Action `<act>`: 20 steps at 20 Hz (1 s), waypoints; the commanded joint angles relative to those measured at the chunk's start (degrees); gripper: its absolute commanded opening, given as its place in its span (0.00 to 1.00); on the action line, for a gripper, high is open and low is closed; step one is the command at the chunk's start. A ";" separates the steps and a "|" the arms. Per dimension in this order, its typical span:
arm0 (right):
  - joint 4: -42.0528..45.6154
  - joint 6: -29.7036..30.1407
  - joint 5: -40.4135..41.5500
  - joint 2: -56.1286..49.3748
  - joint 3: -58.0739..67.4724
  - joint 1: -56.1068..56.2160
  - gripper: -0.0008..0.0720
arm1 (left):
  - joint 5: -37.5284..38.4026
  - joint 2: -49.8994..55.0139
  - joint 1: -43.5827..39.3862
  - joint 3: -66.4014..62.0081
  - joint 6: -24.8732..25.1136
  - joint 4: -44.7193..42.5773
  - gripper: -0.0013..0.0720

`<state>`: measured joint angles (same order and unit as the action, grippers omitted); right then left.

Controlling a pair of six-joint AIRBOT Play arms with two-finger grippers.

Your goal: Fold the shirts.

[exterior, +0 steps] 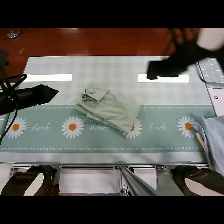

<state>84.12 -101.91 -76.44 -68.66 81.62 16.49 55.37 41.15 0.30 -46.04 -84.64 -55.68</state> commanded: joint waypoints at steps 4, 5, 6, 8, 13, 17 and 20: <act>-26.18 -24.63 46.03 27.63 -62.16 -1.09 0.87 | -1.36 1.20 -2.89 2.27 0.13 0.20 0.04; -31.15 -21.07 48.57 25.62 -64.32 0.68 0.87 | -1.92 1.20 -3.85 2.99 0.04 0.20 0.04; -32.70 -16.94 48.52 22.47 -64.13 1.86 0.87 | -2.51 1.20 -4.87 3.74 -0.09 0.20 0.04; -34.05 -11.58 46.45 15.39 -61.48 2.56 0.87 | -2.75 1.20 -6.62 4.76 -0.11 0.22 0.04; -49.86 7.10 41.38 0.79 -51.65 2.64 0.87 | -2.84 1.20 -8.15 4.94 -0.11 0.63 0.04; -50.84 8.61 38.62 -7.52 -45.81 2.67 0.87 | -2.91 1.20 -8.15 4.94 -0.09 1.25 0.04; -51.25 12.59 36.11 -10.34 -41.53 2.67 0.30 | -2.95 1.20 -8.15 4.94 -0.09 1.25 0.04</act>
<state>35.48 -94.17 -37.89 -75.48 36.14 19.09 52.47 42.33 -7.79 -41.12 -84.77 -54.61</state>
